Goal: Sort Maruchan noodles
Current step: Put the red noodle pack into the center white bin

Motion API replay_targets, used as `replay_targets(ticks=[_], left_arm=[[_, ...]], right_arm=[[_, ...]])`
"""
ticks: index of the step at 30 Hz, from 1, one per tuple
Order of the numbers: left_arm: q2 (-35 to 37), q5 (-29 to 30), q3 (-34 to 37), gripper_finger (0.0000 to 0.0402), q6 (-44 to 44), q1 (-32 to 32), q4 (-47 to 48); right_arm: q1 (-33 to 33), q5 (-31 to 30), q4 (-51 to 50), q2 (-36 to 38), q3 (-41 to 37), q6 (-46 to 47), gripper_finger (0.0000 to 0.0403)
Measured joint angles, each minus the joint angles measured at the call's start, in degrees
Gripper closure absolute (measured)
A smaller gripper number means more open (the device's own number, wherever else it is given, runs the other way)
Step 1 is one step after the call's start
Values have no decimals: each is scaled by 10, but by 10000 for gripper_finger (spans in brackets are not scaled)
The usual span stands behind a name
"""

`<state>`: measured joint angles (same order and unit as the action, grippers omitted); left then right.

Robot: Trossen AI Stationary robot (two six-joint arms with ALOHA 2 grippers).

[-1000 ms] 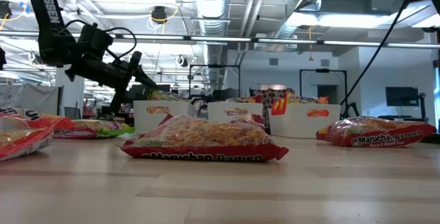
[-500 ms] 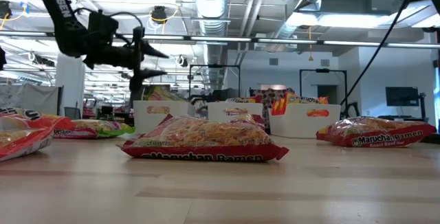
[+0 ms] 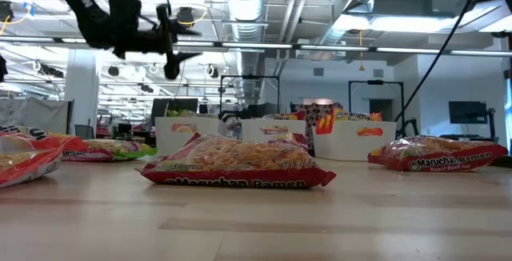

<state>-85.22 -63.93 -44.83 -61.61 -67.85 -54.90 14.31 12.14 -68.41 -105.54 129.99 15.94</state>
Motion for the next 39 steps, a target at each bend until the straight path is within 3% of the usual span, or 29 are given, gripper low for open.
replay_targets(ticks=[9,20,26,29,39], left_arm=[[108,-58,-61,191,-46,11,1],[266,-114,-61,191,-39,82,97],[310,-114,-61,191,-26,128,156],[315,-114,-61,191,-26,148,172],[314,-115,-61,191,23,204,266]], right_arm=[[-77,-6,-61,0,0,47,154],[-202,-124,-220,-18,-40,260,154],[-259,-110,-181,-15,-113,306,154],[-271,-108,-112,-16,-158,305,154],[-235,-7,150,-16,-276,201,154]])
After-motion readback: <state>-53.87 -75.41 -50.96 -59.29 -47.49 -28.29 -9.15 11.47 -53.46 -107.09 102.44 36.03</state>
